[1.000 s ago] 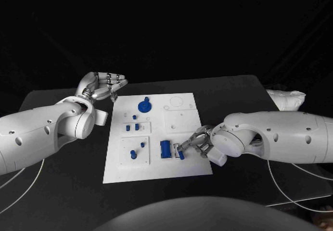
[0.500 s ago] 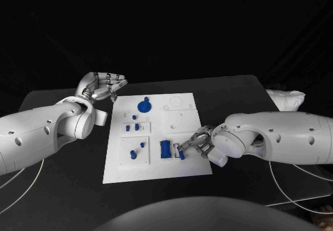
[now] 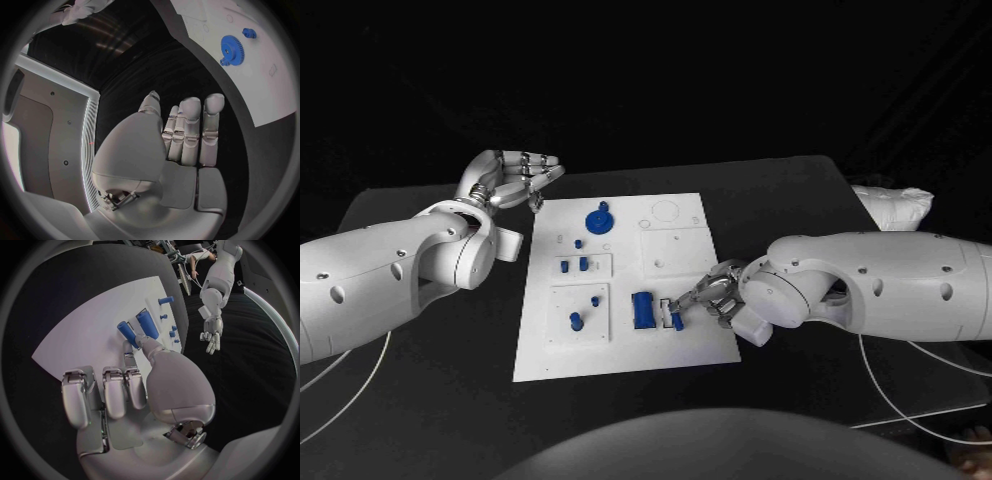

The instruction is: Assemble the parts on the task board

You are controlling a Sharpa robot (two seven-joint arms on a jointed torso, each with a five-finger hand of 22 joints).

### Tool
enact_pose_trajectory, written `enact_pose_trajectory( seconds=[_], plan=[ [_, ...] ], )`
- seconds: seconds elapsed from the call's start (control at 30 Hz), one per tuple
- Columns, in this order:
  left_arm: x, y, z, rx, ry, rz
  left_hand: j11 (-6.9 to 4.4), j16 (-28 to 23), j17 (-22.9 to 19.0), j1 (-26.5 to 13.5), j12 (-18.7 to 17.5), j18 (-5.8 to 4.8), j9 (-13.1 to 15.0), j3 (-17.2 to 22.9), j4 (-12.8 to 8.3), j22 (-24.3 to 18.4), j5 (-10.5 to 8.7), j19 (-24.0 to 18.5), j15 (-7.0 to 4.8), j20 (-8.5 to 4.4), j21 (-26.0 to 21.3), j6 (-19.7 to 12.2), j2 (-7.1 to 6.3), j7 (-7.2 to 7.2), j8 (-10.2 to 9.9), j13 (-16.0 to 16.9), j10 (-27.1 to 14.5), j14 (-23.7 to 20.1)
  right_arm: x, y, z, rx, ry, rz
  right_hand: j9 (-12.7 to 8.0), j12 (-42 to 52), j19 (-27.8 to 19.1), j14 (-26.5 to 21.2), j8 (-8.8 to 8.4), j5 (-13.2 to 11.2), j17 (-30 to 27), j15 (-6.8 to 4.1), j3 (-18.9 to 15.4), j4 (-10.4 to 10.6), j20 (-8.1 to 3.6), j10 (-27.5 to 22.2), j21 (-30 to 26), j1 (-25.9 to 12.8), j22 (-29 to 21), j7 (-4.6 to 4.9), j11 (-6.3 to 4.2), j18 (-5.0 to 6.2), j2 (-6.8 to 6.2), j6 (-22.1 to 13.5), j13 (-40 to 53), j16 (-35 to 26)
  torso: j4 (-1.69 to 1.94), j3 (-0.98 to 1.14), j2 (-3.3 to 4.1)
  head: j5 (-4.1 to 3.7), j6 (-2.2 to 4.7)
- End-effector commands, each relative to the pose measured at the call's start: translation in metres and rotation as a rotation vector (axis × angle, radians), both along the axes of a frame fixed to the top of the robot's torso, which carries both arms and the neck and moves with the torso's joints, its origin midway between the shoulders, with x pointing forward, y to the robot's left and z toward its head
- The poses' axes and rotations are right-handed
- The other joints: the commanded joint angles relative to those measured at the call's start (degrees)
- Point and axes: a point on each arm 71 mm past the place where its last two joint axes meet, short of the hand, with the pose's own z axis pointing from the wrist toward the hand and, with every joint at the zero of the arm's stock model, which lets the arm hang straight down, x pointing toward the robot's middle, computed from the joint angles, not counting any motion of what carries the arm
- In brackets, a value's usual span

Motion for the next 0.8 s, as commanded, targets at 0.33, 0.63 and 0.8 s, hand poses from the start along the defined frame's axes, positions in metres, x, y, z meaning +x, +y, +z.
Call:
enact_pose_trajectory(
  seconds=[0.33,0.63,0.8],
  plan=[
    [-0.0002,-0.0029,0.0004,-0.003,-0.001,-0.019,0.03,-0.24,-0.08,0.00,-0.22,0.48,-0.06,-0.37,-0.08,-0.07,0.24,0.41,0.04,0.05,-0.36,-0.33,0.56,0.07,-0.20,0.04,-0.21,0.00,0.0024,0.0043,-0.0019,0.018,0.007,0.017,0.09,0.22,6.00,6.08,0.14,0.32,15.09,-0.29,-0.16,-0.16,-0.47,6.11,0.26,0.53,15.05,0.07,-0.48,-0.81,-0.17,0.36,15.09,0.23,0.02,-0.04,0.01,0.09,0.00],
    [0.0000,-0.0029,0.0004,-0.003,0.000,-0.019,0.03,-0.28,-0.10,0.07,-0.22,0.48,-0.07,-0.40,-0.08,-0.08,0.24,0.42,0.04,0.05,-0.45,-0.37,0.61,0.08,-0.21,0.04,-0.22,-0.02,0.0028,0.0063,-0.0024,0.022,0.013,0.024,0.07,0.22,6.00,6.08,0.10,0.27,15.09,-0.30,-0.20,-0.14,-0.48,6.11,0.26,0.49,15.05,0.08,-0.48,-0.81,-0.19,0.37,15.09,0.23,-0.02,0.01,-0.02,0.12,0.00],
    [0.0002,-0.0031,0.0003,-0.003,0.001,-0.020,0.03,-0.28,-0.10,0.07,-0.22,0.48,-0.07,-0.40,-0.08,-0.08,0.24,0.42,0.04,0.05,-0.45,-0.37,0.61,0.08,-0.21,0.04,-0.22,-0.02,0.0030,0.0072,-0.0026,0.023,0.014,0.027,0.07,0.22,6.00,6.08,0.10,0.27,15.09,-0.30,-0.20,-0.14,-0.48,6.11,0.26,0.49,15.05,0.08,-0.48,-0.81,-0.19,0.37,15.09,0.23,0.03,0.00,0.01,0.04,0.00]
  ],
)
